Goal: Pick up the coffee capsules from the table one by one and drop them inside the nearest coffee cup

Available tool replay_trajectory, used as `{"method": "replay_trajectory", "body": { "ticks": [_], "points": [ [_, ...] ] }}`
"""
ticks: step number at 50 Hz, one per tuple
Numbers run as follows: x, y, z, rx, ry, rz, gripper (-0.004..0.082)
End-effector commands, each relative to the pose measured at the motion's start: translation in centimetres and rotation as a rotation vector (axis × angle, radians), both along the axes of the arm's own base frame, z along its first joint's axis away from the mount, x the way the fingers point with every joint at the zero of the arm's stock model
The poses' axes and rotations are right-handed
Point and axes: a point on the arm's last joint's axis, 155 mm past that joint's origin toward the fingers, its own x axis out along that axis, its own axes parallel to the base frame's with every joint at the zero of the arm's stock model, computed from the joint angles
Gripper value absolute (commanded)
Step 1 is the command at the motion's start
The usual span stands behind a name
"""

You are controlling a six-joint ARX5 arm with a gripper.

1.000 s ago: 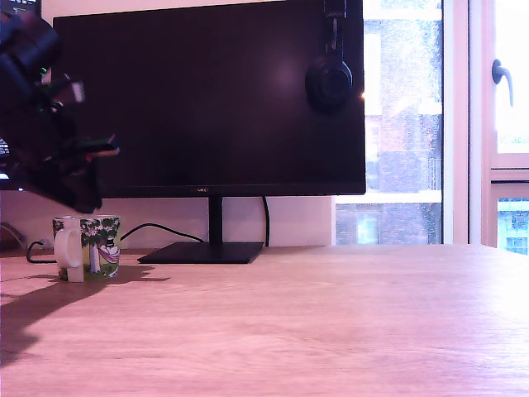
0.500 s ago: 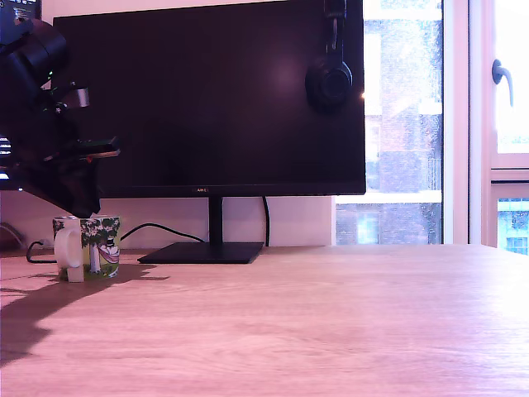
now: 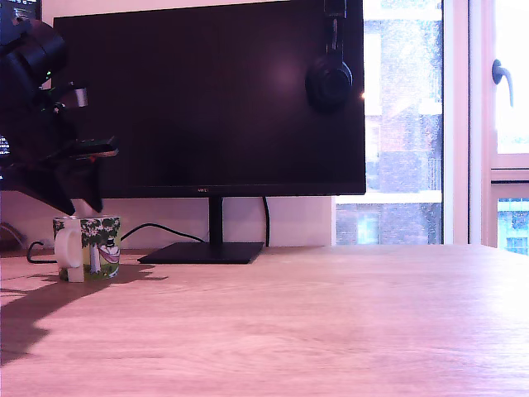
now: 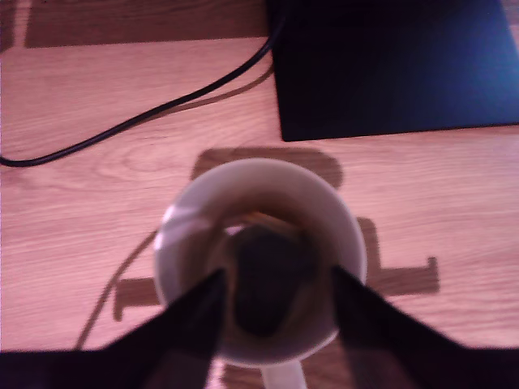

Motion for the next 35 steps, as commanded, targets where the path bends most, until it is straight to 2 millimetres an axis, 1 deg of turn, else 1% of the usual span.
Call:
{"method": "replay_trajectory", "body": {
  "ticks": [1, 2, 5, 8, 12, 14, 16, 17, 18, 21, 26, 29, 35],
  "points": [
    [0.3, -0.1, 0.3, -0.004, -0.01, -0.013, 0.0731],
    [0.3, -0.2, 0.3, -0.005, -0.01, -0.019, 0.0721],
    [0.0, -0.6, 0.3, -0.021, -0.002, -0.034, 0.065],
    [-0.5, -1.0, 0.4, -0.036, 0.009, -0.059, 0.0519],
    [-0.8, -1.5, 0.9, -0.053, 0.009, -0.077, 0.0256],
    [-0.8, -1.5, 1.4, -0.056, -0.004, -0.079, 0.0102],
    [-0.9, -1.9, 2.0, -0.073, -0.015, -0.094, -0.0007],
    [-0.9, -1.9, 2.3, -0.077, -0.021, -0.097, -0.0034],
    [-1.0, -2.2, 2.6, -0.088, -0.028, -0.107, -0.0016],
    [-1.3, -2.5, 3.7, -0.103, -0.045, -0.12, -0.0014],
    [-2.8, -3.0, 4.7, -0.132, -0.051, -0.147, -0.0016],
    [-4.1, -3.1, 4.6, -0.144, -0.048, -0.157, -0.0016],
    [-7.7, -3.1, 4.6, -0.177, -0.065, -0.149, -0.0016]
  ]
}}
